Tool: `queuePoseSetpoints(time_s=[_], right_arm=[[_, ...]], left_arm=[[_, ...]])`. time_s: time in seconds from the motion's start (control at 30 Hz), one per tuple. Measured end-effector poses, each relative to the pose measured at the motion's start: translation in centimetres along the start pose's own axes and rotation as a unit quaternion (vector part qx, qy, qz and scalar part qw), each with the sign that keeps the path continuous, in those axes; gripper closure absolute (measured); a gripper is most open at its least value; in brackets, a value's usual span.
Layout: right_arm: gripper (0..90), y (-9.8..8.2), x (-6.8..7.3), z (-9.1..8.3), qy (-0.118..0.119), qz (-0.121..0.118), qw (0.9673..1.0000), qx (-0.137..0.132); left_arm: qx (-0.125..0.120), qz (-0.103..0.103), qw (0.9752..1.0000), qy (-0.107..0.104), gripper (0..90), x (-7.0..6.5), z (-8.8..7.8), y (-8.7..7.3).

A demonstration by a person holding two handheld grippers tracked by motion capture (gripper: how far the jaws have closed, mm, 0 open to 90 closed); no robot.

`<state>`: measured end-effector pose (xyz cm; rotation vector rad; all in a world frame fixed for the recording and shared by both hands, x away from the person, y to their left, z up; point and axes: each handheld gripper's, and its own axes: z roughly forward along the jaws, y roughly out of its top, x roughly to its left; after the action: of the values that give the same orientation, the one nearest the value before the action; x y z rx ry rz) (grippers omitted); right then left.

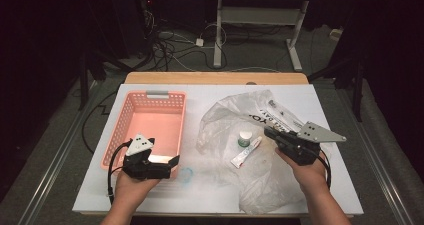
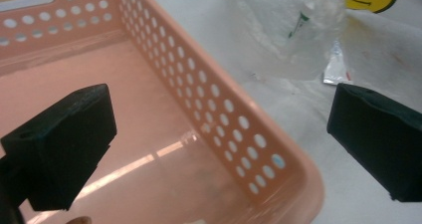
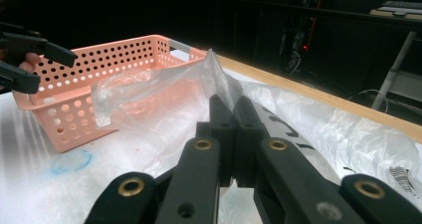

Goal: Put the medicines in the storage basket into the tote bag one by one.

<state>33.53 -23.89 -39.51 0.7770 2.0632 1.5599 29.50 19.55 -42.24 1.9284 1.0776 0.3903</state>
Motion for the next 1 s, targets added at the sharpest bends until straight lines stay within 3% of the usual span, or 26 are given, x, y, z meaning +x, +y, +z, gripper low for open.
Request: queuePoseSetpoints(time_s=[0.5,0.77,1.0], right_arm=[[90.0,0.0,-0.1,-0.1,-0.002,0.0,1.0,0.0],[90.0,0.0,-0.1,-0.1,-0.002,-0.001,1.0,0.001],[90.0,0.1,0.0,-0.2,-0.002,-0.001,1.0,0.0]], left_arm=[[0.004,-0.034,0.9978,0.057,0.0,3.6,-2.1,-0.9],[0.012,-0.053,0.9968,0.059,2.4,4.6,-2.2,-1.3],[0.032,-0.06,0.9966,0.046,14.7,5.0,-2.0,-0.9]])
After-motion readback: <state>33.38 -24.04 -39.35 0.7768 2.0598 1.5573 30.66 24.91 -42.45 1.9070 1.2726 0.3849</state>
